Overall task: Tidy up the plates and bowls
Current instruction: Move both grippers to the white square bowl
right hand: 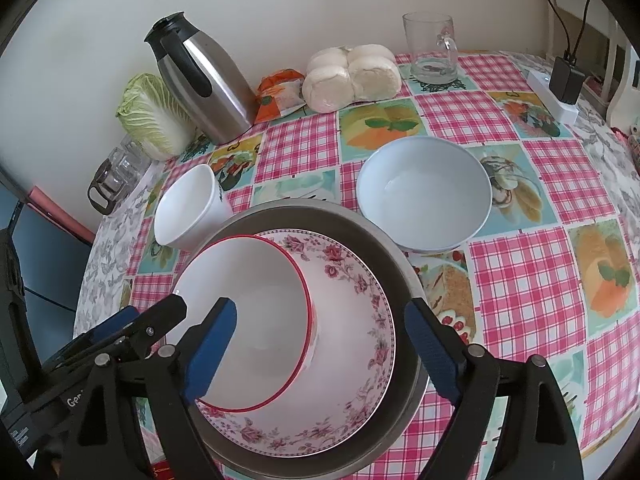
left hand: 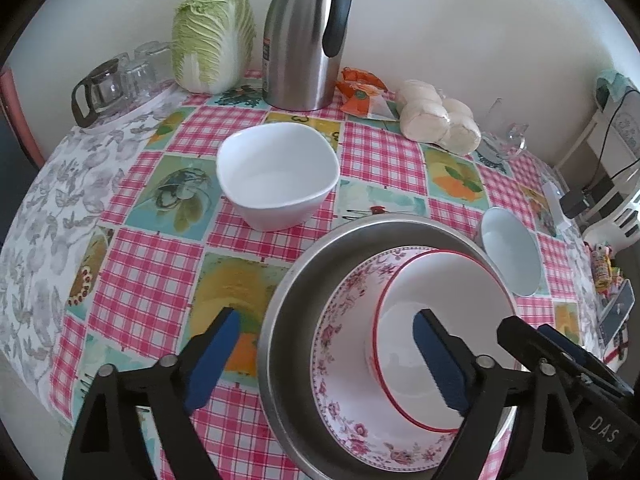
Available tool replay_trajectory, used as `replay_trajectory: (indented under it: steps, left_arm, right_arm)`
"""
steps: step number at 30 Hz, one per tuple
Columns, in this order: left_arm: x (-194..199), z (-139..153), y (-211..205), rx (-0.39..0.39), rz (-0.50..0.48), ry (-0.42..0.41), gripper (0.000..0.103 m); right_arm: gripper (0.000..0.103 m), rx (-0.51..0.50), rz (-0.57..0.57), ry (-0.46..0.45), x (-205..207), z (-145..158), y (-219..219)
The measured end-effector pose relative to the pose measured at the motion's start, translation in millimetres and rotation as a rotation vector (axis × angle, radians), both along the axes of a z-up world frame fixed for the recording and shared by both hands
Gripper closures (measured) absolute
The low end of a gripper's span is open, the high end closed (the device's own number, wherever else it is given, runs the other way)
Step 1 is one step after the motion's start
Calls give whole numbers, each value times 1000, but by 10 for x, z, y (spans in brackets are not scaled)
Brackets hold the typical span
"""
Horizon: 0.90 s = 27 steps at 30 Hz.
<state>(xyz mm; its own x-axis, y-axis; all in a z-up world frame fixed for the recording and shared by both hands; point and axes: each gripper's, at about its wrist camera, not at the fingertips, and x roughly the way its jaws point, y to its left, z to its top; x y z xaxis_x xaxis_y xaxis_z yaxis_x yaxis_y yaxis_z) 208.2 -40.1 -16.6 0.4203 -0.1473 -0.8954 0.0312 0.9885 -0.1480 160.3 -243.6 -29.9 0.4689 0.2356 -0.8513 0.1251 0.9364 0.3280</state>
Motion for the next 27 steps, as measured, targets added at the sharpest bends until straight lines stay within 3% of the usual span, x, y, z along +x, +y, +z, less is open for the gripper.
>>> replay_trajectory:
  steps: [2,4,7,15,27]
  left_arm:
    - [2,6,16,11,10,-7,0]
    - [-2,16,45,25,26,-22,0]
    - [2,4,94,41,49,-29,0]
    - [34,13,187,65,81,-48,0]
    - [215,185,455,23,130,-94,0]
  right_arm:
    - [16,1,-1,-3,-3,-3,-5]
    - [15,1,-5,-9,-7,-2,-13]
    - [3,0,-12,-21,-18,11,-22]
    - [3,-19,-26,-47,-42,40,-23]
    - [3,-48,-35,-122,-70,165,69]
